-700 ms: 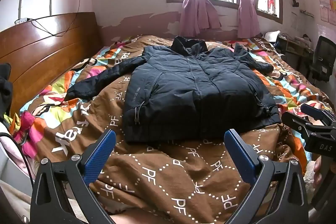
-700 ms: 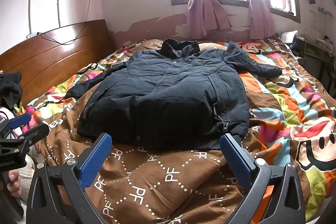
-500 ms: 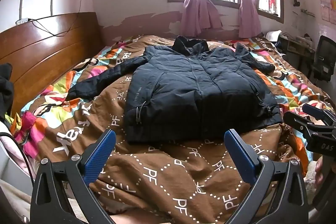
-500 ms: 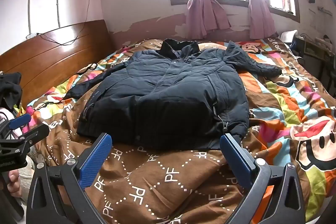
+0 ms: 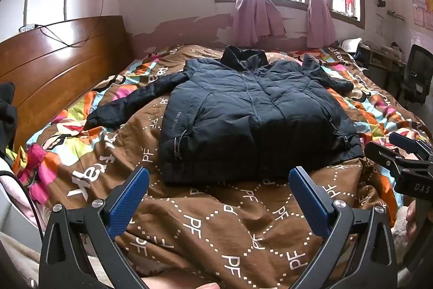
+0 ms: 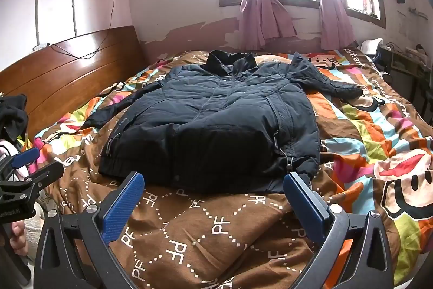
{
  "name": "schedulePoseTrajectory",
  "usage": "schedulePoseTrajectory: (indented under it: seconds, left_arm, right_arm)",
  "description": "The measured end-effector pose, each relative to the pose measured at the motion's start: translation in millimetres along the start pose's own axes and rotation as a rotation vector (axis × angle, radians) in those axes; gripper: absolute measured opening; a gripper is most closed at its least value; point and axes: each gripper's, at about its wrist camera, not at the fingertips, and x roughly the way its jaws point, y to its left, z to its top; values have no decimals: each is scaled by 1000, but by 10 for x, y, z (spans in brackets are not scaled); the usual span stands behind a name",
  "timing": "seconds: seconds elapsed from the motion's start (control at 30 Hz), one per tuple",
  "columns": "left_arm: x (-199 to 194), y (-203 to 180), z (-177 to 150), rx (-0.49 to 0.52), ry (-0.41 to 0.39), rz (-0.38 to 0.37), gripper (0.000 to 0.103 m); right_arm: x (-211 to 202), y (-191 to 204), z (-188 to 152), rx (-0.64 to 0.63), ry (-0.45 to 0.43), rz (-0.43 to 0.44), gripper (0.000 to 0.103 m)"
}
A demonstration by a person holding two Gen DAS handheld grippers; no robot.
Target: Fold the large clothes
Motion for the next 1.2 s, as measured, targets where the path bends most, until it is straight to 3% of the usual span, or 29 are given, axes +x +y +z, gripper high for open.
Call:
schedulePoseTrajectory:
  seconds: [1.2]
  left_arm:
    - [15, -7, -3, 4, 3, 4, 101]
  right_arm:
    - [19, -6, -16, 2, 1, 3, 103]
